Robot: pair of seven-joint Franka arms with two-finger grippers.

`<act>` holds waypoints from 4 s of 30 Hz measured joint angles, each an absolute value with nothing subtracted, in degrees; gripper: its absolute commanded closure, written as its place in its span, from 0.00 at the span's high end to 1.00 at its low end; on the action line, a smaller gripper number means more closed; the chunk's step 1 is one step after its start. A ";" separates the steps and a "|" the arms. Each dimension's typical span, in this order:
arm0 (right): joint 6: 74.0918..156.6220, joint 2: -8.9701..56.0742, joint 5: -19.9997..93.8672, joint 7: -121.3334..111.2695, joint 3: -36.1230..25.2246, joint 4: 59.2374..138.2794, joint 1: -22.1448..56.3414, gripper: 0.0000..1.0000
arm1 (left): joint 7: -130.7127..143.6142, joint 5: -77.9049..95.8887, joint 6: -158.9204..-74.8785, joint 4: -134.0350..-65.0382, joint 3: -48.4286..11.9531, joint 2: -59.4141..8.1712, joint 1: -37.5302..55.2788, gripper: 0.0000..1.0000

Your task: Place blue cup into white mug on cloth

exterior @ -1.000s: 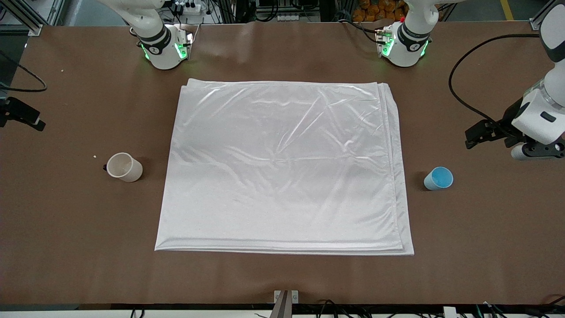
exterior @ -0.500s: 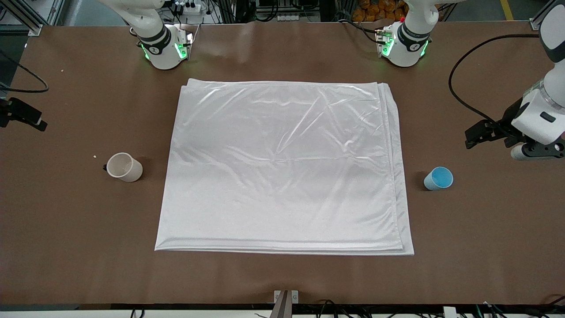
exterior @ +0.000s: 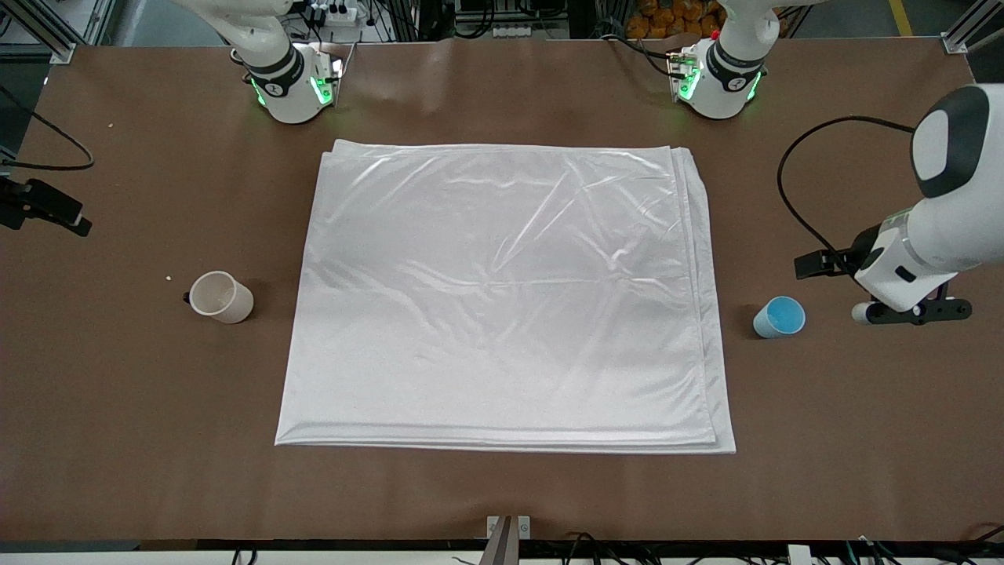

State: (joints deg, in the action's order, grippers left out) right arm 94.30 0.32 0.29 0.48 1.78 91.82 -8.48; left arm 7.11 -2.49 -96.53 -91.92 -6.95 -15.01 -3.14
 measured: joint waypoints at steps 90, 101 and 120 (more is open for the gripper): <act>131.85 19.75 -4.52 -95.94 1.31 114.93 -16.09 1.00 | 26.16 -3.97 -100.88 -84.25 -14.28 -32.05 -4.01 0.00; 138.77 22.10 -4.61 -102.41 1.53 118.31 -16.04 1.00 | 36.45 -3.57 -100.88 -84.20 -19.66 -32.14 -1.81 0.00; 148.61 22.65 -4.73 -104.95 1.63 125.42 -16.04 0.81 | 37.86 -3.57 -100.96 -84.18 -19.66 -32.65 -0.64 0.00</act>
